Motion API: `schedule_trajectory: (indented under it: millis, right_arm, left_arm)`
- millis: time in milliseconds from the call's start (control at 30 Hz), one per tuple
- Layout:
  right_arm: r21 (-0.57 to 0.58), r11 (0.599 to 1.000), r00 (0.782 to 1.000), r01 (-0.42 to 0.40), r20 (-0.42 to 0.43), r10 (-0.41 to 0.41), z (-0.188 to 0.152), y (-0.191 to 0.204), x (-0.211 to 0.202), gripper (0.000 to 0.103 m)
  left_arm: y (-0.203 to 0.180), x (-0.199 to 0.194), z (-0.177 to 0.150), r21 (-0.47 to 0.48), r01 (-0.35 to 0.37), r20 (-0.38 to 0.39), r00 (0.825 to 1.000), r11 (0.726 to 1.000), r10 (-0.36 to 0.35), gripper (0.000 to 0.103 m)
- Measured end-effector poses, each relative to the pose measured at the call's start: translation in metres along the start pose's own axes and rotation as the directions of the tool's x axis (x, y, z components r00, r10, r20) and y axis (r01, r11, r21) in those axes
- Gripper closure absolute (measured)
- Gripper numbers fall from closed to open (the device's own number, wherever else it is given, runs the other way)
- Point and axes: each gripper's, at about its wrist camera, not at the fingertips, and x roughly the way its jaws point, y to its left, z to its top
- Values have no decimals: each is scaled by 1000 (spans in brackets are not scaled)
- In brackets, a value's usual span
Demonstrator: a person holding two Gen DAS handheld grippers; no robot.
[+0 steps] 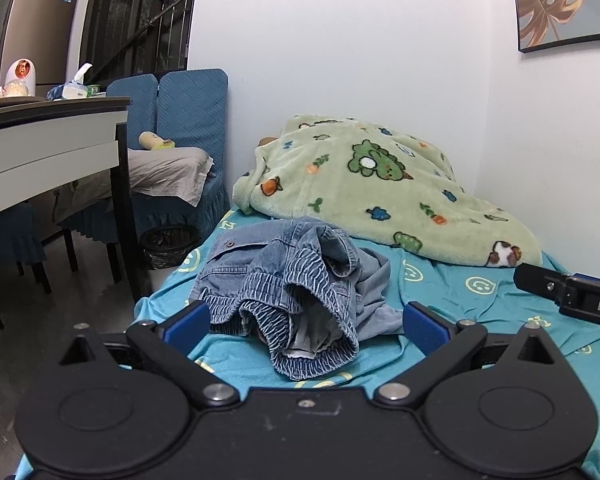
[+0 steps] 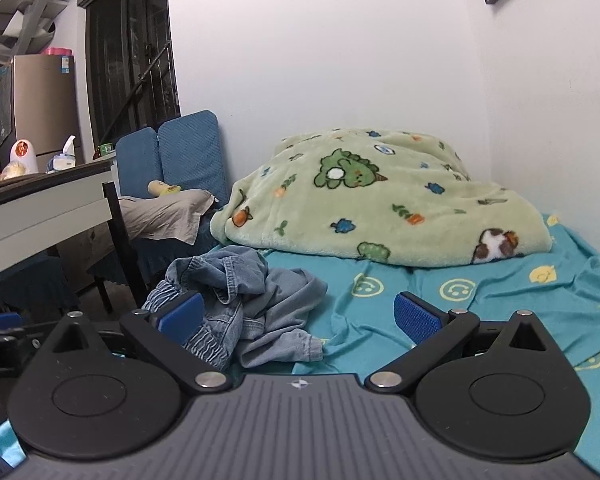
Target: Fold clothes
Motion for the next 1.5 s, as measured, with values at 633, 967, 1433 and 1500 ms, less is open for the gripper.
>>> schedule_trajectory:
  millis: [633, 967, 1433, 1500]
  right_arm:
    - [19, 1000, 1000, -8, -13, 8, 1, 0, -2, 0]
    - [22, 1000, 1000, -13, -15, 14, -1, 0, -2, 0]
    - [31, 999, 1000, -8, -24, 9, -3, -1, 2, 0]
    - [33, 999, 1000, -6, -26, 7, -3, -1, 3, 0]
  left_arm:
    - [2, 3, 0, -15, -18, -10, 1000, 1000, 18, 0]
    - [4, 4, 3, -35, -27, -28, 999, 999, 26, 0]
    - [0, 9, 20, -30, -10, -51, 999, 999, 9, 0]
    - [-5, 13, 27, 8, -26, -31, 999, 1000, 26, 0]
